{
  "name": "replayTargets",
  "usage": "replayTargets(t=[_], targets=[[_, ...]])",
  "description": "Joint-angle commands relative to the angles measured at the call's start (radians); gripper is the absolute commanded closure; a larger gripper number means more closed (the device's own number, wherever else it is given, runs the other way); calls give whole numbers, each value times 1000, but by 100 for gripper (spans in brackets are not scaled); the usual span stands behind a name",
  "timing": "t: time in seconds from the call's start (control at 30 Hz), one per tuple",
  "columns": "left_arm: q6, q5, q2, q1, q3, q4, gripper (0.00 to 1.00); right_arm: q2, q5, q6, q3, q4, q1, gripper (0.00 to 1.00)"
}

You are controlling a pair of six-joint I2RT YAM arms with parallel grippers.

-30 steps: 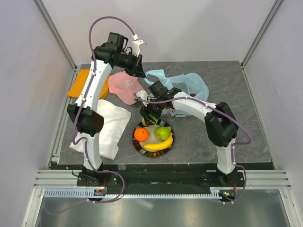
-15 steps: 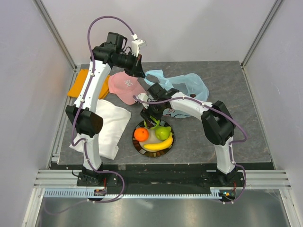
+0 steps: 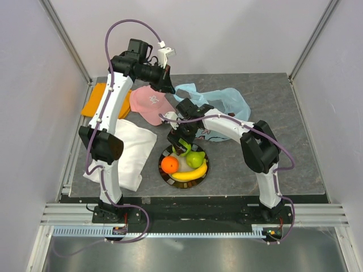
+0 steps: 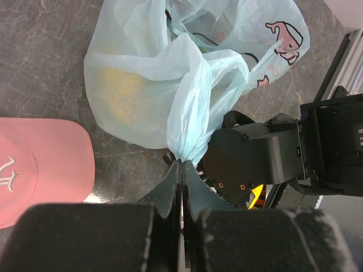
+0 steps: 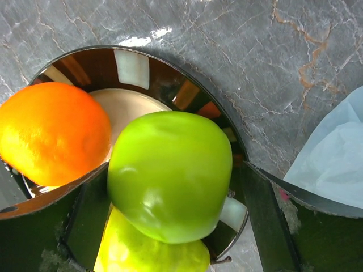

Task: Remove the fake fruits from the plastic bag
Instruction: Place the fake fruit on the plate, then adjust the plastic bag at the center of the board.

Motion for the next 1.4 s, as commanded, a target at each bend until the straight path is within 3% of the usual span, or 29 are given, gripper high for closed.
replayTargets(t=[0.0,0.27,0.4,0.43,0.5,0.57,0.63,0.7,0.8,0.9,1.03,1.27,1.37], targets=[[-12,47,14,-3,25,9,98,-85,-11,0,58,-25,-8,2],[-9,30,40,-3,47,9,98,-195,-52,-5,173,-85,-69,2],[22,14,31,-2,16,-15,98,-382,-245,-19,185,-82,-173,2],[29,10,25,-2,-8,-24,98,-418,-320,53,179,-21,-210,2],[61,22,-15,-2,-50,-49,98,-514,-302,166,115,90,-318,2],[94,46,-75,-2,-139,-58,98,-548,-181,192,64,170,-373,2],[111,85,-115,-2,-229,-73,98,-536,-62,120,32,162,-374,2],[129,108,-161,-2,-278,-81,98,-492,-37,119,21,161,-390,7],[141,123,-187,-5,-332,-96,98,-426,-72,122,-9,152,-401,30],[192,113,-198,-6,-329,-145,98,-340,-55,113,-10,110,-401,47],[276,102,-210,-6,-302,-237,98,-217,-2,80,18,47,-399,58],[293,15,-181,-25,-263,-218,98,-137,242,86,-34,89,-460,61],[263,-18,-62,-34,-95,-199,98,-88,328,126,42,126,-548,59]])
